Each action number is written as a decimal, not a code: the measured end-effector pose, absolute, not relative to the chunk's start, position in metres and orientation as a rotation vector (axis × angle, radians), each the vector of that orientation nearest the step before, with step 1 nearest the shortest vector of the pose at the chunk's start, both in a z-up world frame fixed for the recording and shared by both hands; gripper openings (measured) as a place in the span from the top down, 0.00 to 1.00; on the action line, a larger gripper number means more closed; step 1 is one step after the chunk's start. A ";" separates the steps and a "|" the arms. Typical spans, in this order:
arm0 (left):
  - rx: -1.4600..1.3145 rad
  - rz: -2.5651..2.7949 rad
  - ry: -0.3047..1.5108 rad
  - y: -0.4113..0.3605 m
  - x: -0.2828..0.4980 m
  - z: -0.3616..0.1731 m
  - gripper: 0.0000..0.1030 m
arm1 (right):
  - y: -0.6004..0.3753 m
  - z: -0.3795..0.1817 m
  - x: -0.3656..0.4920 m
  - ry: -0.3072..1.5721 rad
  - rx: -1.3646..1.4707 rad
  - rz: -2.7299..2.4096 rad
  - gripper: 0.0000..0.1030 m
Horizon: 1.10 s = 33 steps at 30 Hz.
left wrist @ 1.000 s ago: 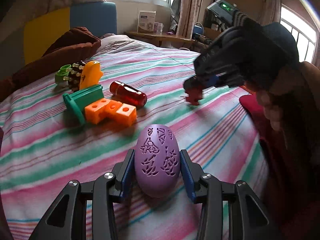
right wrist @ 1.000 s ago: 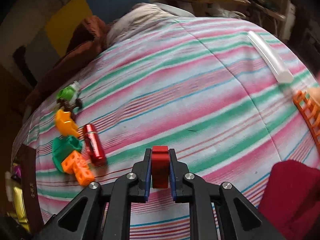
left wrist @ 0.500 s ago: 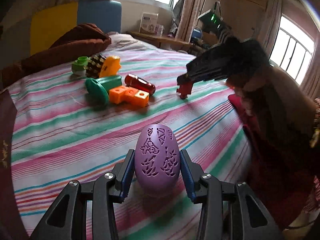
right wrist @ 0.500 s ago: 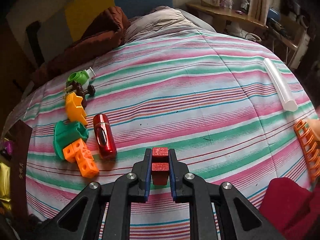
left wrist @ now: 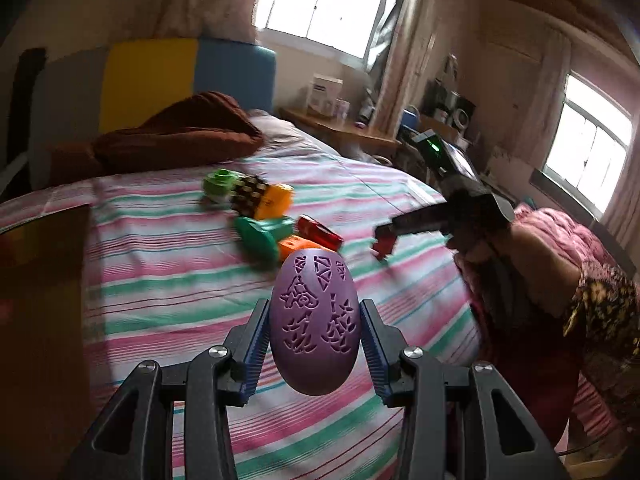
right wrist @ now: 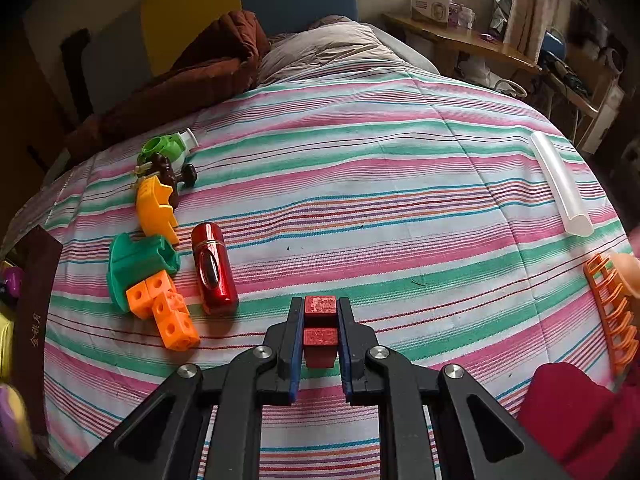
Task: Organize rigid objects
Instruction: 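Carry the purple egg into the gold tray with the left gripper and release it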
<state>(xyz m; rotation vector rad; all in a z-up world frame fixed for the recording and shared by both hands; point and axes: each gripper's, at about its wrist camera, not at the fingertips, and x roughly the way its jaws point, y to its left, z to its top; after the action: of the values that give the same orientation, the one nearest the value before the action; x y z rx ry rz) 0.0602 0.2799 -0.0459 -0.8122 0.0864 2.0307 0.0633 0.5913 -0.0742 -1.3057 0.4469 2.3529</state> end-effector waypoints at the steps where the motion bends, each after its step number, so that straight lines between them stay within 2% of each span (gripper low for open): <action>1: -0.817 2.050 0.073 0.272 0.056 -0.044 0.57 | 0.591 -0.074 0.063 0.444 -1.306 2.354 0.85; 8: -0.868 2.151 -0.022 0.224 0.026 -0.039 0.57 | 0.590 -0.073 0.063 0.429 -1.305 2.355 0.85; 19: -1.033 2.309 -0.070 0.156 -0.048 -0.042 0.57 | 0.587 -0.070 0.062 0.438 -1.280 2.378 0.85; 28: -1.263 2.322 -0.078 0.134 -0.119 -0.060 0.57 | 0.563 -0.054 0.061 0.352 -1.201 2.486 0.85; 33: -1.370 2.349 0.002 0.137 -0.144 -0.075 0.57 | 0.553 -0.049 0.059 0.343 -1.185 2.573 0.85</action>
<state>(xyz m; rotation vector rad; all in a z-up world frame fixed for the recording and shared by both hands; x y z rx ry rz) -0.1437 0.1371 -0.0749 -1.3698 0.0022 2.3492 0.0594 0.5526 -0.0487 -1.1854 0.3426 2.5732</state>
